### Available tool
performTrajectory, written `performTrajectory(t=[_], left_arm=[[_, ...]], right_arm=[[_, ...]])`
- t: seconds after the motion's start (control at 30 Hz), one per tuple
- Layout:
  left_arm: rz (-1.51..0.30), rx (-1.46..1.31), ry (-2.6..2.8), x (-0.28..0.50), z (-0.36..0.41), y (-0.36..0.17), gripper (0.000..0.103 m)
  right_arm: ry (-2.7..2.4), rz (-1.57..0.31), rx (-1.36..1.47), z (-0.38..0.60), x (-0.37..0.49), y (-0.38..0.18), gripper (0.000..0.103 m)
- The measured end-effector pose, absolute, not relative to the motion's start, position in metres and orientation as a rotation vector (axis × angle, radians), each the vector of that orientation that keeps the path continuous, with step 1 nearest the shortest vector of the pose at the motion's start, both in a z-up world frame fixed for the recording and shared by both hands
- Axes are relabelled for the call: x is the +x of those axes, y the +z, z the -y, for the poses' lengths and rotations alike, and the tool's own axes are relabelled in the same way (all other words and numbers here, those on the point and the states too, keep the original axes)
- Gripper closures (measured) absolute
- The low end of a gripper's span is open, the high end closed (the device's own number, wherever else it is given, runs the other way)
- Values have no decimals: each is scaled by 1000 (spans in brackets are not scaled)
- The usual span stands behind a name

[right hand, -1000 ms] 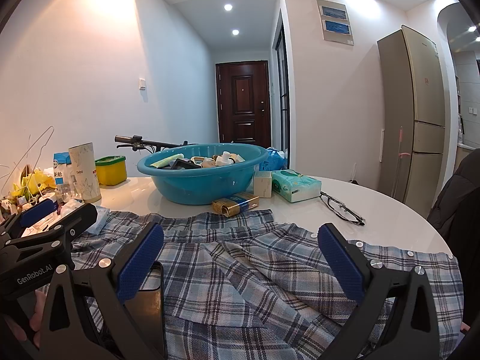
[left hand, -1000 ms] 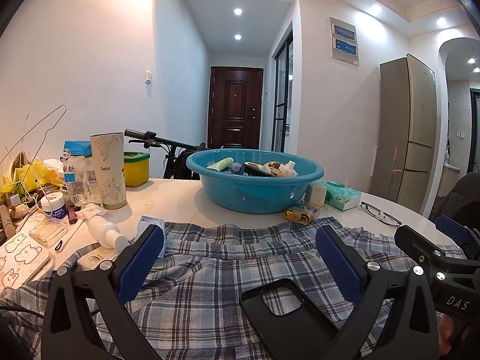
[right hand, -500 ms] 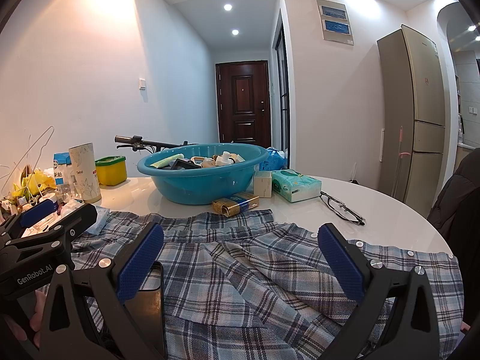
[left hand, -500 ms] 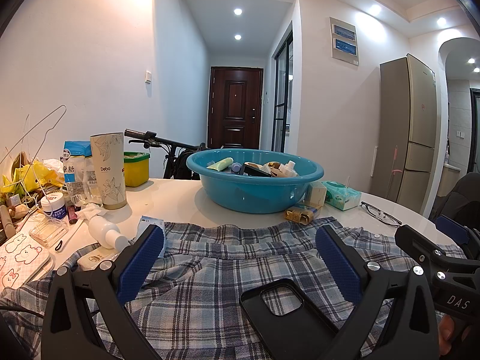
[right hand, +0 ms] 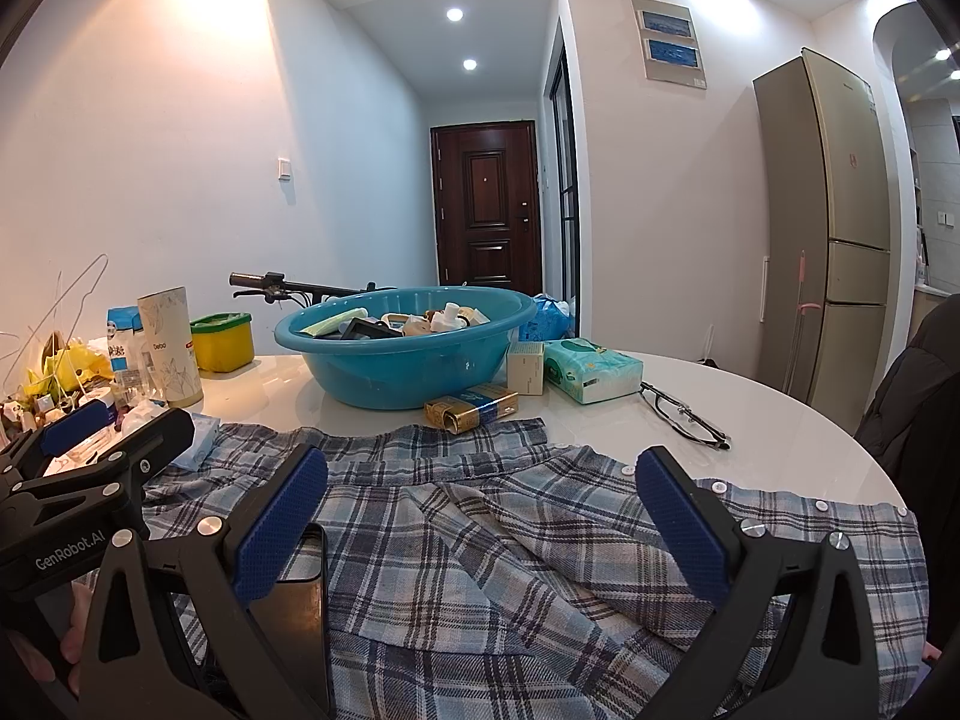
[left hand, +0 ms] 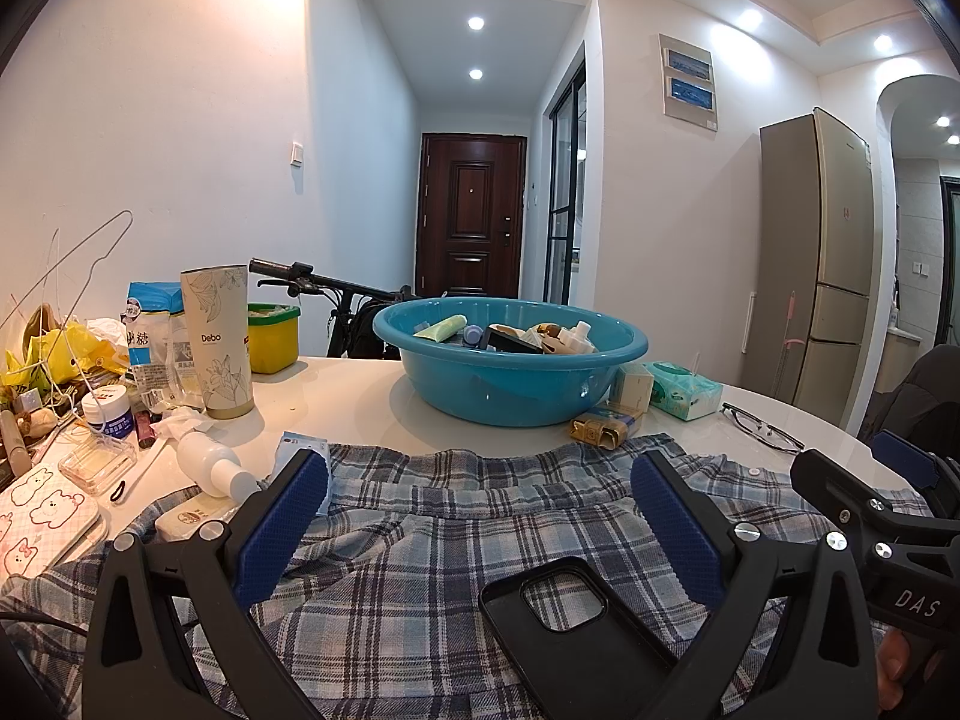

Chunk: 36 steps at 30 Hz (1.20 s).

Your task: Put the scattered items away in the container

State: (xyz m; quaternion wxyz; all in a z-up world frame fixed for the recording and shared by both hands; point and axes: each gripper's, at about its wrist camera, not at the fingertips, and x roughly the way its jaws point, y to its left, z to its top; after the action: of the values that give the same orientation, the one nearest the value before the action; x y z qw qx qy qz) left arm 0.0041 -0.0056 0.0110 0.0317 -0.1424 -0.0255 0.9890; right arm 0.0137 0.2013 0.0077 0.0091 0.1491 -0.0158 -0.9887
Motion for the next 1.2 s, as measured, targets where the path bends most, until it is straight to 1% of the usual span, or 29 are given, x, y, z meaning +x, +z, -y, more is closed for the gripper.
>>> performTrajectory(t=[1.2], left_arm=[[79, -443, 3051, 4, 8, 10, 0]], right_arm=[[-3081, 81, 476, -201, 13, 7, 1]])
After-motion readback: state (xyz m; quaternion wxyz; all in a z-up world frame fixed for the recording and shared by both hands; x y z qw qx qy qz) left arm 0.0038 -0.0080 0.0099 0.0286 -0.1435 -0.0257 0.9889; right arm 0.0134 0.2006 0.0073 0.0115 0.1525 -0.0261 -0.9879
